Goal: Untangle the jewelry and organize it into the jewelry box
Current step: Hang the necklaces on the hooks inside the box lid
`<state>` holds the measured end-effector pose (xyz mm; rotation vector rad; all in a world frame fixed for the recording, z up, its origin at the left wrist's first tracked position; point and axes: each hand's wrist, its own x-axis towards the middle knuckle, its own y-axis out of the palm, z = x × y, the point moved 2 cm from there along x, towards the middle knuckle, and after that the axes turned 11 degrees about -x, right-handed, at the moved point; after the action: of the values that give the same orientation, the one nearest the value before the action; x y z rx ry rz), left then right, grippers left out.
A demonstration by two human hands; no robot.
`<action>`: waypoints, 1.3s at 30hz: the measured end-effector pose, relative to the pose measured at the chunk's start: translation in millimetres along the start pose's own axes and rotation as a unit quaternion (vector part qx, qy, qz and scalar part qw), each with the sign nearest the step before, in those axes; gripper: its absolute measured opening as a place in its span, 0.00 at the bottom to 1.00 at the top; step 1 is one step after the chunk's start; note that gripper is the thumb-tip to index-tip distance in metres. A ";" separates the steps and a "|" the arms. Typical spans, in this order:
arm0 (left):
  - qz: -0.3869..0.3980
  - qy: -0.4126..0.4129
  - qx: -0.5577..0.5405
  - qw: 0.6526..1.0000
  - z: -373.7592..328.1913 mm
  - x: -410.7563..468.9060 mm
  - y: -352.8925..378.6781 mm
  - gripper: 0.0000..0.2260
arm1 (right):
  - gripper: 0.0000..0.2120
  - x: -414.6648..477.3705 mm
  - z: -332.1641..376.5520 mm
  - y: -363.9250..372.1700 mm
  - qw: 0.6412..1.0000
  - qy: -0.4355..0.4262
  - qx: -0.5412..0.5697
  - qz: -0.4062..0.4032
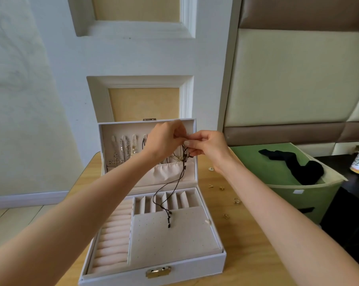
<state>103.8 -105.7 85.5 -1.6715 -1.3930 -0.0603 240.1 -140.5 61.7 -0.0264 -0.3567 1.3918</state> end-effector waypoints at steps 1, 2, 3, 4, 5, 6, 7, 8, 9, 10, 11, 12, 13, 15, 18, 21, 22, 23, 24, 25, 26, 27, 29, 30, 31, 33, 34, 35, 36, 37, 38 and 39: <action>0.001 -0.005 0.003 1.000 -0.3 0.3 0.6 0.05 | 0.07 0.7 -0.6 -0.2 1.000 -0.006 -0.014 -0.008; 0.005 -0.010 0.004 1.000 -0.5 0.6 0.8 0.05 | 0.07 1.2 -1.1 -0.3 0.999 -0.013 -0.032 -0.016; 0.009 -0.016 0.006 1.000 0.4 1.4 0.9 0.05 | 0.08 1.9 -1.7 -0.3 0.998 -0.019 -0.050 -0.024; 0.011 -0.022 0.008 1.000 2.0 2.2 0.6 0.05 | 0.09 2.5 -2.4 -0.7 0.997 -0.024 -0.067 -0.034; 0.010 -0.030 0.012 0.999 3.7 2.9 0.3 0.04 | 0.09 3.3 -3.3 -1.3 0.995 -0.028 -0.083 -0.048; 0.007 -0.039 0.017 0.999 5.6 3.5 0.4 0.04 | 0.08 3.7 -3.7 -2.4 0.993 -0.032 -0.098 -0.064; 0.000 -0.047 0.023 0.999 6.9 4.0 0.8 0.04 | 0.06 4.3 -4.0 -3.2 0.989 -0.039 -0.117 -0.081; -0.010 -0.055 0.030 0.998 7.4 4.2 2.2 0.04 | 0.05 4.8 -3.6 -3.3 0.983 -0.054 -0.143 -0.100; -0.027 -0.062 0.036 0.997 6.8 3.9 3.9 0.04 | 0.04 5.5 -3.1 -2.8 0.973 -0.077 -0.181 -0.121; -0.049 -0.069 0.039 0.996 5.7 3.5 6.3 0.04 | 0.04 6.4 -2.1 -1.6 0.958 -0.107 -0.227 -0.141; -0.074 -0.078 0.039 0.993 4.1 3.0 8.9 0.04 | 0.04 7.6 -1.0 0.2 0.938 -0.138 -0.276 -0.157; -0.098 -0.088 0.038 0.991 2.6 3.1 11.5 0.04 | 0.05 8.8 0.1 2.7 0.916 -0.163 -0.326 -0.166; -0.121 -0.096 0.040 0.987 1.5 3.4 14.1 0.03 | 0.05 9.6 1.3 5.5 0.891 -0.182 -0.377 -0.176; -0.158 -0.102 0.036 0.981 0.1 4.4 18.4 0.03 | 0.05 11.0 4.6 10.4 0.831 -0.218 -0.465 -0.214; -0.194 -0.103 0.009 0.976 -1.7 4.5 22.4 0.03 | 0.01 13.8 8.1 14.9 0.782 -0.249 -0.494 -0.287; -0.214 -0.112 -0.003 0.970 -1.1 4.8 27.7 0.03 | 0.03 20.3 6.9 17.2 0.773 -0.247 -0.496 -0.309; -0.219 -0.115 -0.005 0.969 -0.7 5.2 29.8 0.03 | 0.03 22.1 6.6 17.3 0.771 -0.246 -0.499 -0.309; -0.223 -0.120 -0.010 0.967 -0.1 5.5 31.6 0.03 | 0.04 23.8 6.1 17.5 0.768 -0.247 -0.505 -0.308; -0.226 -0.128 -0.016 0.966 0.2 5.6 33.1 0.03 | 0.05 25.1 4.9 17.6 0.764 -0.248 -0.511 -0.306; -0.227 -0.138 -0.020 0.964 0.3 5.7 34.1 0.03 | 0.05 25.9 3.6 17.4 0.759 -0.251 -0.518 -0.305; -0.225 -0.148 -0.023 0.963 0.5 6.0 35.2 0.04 | 0.05 26.7 2.4 16.9 0.753 -0.254 -0.527 -0.302; -0.223 -0.157 -0.021 0.962 0.9 6.2 35.8 0.04 | 0.04 27.4 1.3 16.3 0.746 -0.260 -0.537 -0.296; -0.216 -0.172 -0.015 0.961 2.5 6.8 37.7 0.05 | 0.02 27.8 1.1 14.7 0.739 -0.264 -0.563 -0.260; -0.210 -0.181 -0.014 0.961 3.6 6.4 38.8 0.05 | 0.03 27.8 2.0 14.7 0.736 -0.259 -0.582 -0.229; -0.204 -0.192 -0.015 0.960 5.0 5.3 40.0 0.05 | 0.05 28.1 2.6 14.9 0.729 -0.251 -0.606 -0.196; -0.192 -0.213 -0.015 0.958 7.4 0.8 42.4 0.04 | 0.08 27.2 2.5 15.3 0.717 -0.238 -0.637 -0.149; -0.189 -0.217 -0.013 0.958 7.7 -1.8 43.3 0.04 | 0.08 26.5 2.0 15.1 0.718 -0.234 -0.642 -0.136; -0.187 -0.217 -0.011 0.958 7.8 -3.9 44.1 0.04 | 0.09 25.7 1.4 14.5 0.720 -0.231 -0.642 -0.130; -0.187 -0.214 -0.010 0.959 7.4 -5.5 44.5 0.04 | 0.09 25.0 0.6 13.9 0.721 -0.229 -0.641 -0.129; -0.188 -0.209 -0.010 0.959 6.9 -6.2 44.4 0.05 | 0.09 24.7 -0.1 13.1 0.724 -0.228 -0.638 -0.130; -0.191 -0.205 -0.010 0.960 6.0 -6.3 44.1 0.05 | 0.09 24.7 -0.6 12.3 0.729 -0.227 -0.632 -0.132; -0.196 -0.200 -0.012 0.960 5.3 -6.1 43.7 0.05 | 0.09 24.4 -0.8 11.5 0.735 -0.226 -0.625 -0.135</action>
<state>133.8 -103.5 52.7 -1.4524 -2.0254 0.0388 232.6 -114.7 63.9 -0.7278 -1.6043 0.6209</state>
